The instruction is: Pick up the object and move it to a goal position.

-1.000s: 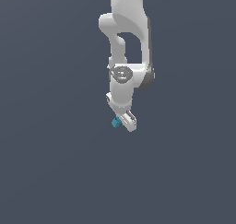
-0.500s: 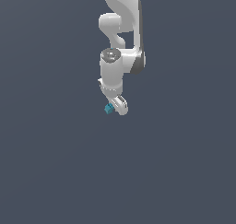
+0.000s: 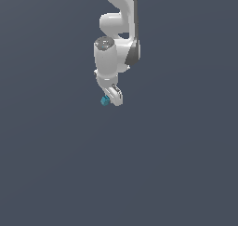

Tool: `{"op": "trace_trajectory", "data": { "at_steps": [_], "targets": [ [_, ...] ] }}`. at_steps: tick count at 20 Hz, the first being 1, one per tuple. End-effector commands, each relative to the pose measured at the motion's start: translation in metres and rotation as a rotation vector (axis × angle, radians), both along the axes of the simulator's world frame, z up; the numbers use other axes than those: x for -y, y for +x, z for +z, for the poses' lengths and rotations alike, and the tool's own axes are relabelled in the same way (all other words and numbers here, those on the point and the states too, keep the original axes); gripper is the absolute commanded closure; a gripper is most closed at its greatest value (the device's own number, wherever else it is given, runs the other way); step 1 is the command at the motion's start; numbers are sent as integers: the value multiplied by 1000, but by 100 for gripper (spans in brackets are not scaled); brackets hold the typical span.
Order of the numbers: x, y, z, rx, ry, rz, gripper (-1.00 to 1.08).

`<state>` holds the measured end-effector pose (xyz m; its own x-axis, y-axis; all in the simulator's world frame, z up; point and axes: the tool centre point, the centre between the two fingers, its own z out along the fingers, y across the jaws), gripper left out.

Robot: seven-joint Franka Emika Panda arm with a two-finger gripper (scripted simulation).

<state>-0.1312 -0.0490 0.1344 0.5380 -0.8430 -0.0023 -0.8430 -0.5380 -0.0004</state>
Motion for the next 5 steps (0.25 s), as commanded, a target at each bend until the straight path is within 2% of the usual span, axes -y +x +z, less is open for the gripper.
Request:
{"op": "trace_trajectory", "data": {
  "at_steps": [1,5],
  "targets": [
    [4,-5,3,1,0,1,108],
    [6,-8,5,1,-1,1,108]
  ]
}}
